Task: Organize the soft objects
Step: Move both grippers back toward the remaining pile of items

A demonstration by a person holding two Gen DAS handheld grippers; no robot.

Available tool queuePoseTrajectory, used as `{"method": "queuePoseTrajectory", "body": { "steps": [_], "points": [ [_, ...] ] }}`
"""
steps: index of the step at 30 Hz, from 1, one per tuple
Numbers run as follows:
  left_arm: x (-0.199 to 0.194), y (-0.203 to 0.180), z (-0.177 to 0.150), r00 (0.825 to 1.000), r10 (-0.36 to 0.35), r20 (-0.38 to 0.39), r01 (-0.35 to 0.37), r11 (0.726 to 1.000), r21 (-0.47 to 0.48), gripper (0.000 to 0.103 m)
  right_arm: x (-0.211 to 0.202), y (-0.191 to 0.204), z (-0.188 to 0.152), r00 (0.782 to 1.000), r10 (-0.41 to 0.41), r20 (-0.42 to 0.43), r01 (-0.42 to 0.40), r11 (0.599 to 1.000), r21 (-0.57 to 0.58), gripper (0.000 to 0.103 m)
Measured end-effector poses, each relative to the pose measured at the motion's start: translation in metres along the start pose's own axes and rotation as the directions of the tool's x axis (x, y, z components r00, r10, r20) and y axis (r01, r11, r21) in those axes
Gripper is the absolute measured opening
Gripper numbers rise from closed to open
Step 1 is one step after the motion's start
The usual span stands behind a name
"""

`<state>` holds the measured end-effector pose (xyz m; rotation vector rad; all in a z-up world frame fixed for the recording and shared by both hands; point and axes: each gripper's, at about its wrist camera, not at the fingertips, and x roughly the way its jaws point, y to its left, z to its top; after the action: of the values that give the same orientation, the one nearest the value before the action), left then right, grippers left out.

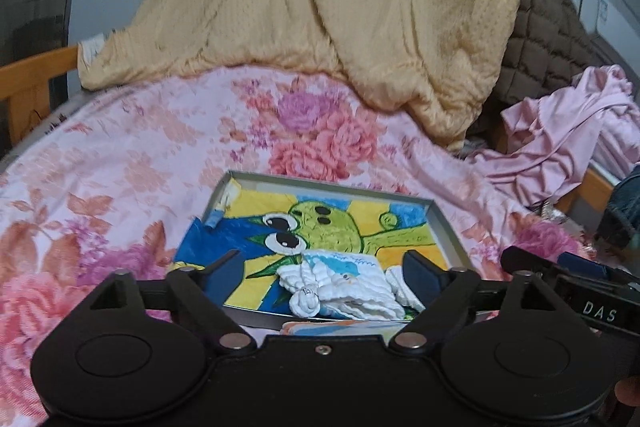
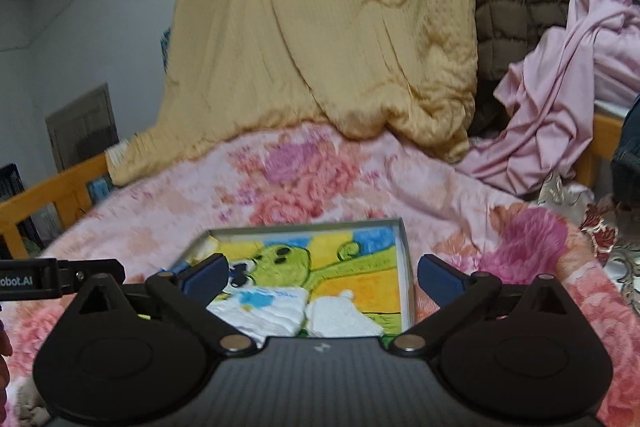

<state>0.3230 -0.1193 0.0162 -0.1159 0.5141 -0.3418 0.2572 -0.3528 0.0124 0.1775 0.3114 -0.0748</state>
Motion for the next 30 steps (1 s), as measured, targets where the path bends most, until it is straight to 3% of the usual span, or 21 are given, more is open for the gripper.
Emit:
{"method": "queuePoseTrajectory", "body": {
  "steps": [5, 18, 25, 30],
  "points": [
    [-0.044, 0.002, -0.007, 0.998, -0.011, 0.065, 0.01, 1.0, 0.017, 0.097, -0.032, 0.008, -0.009, 0.999, 0.008, 0.036, -0.007, 1.0, -0.009, 0.103],
    [-0.136, 0.006, -0.05, 0.99, -0.046, 0.13, 0.041, 0.998, 0.041, 0.102, -0.118, 0.042, -0.046, 0.997, 0.013, 0.076, -0.012, 1.0, -0.01, 0.103],
    [-0.167, 0.014, -0.079, 0.994, -0.038, 0.107, 0.028, 0.995, 0.093, 0.102, -0.147, 0.058, -0.069, 1.0, -0.003, 0.026, 0.002, 1.0, 0.012, 0.103],
    [-0.178, 0.027, -0.097, 0.997, -0.022, 0.078, 0.014, 0.995, 0.102, 0.102, -0.157, 0.07, -0.088, 0.998, -0.01, -0.068, 0.01, 1.0, 0.008, 0.103]
  ]
}}
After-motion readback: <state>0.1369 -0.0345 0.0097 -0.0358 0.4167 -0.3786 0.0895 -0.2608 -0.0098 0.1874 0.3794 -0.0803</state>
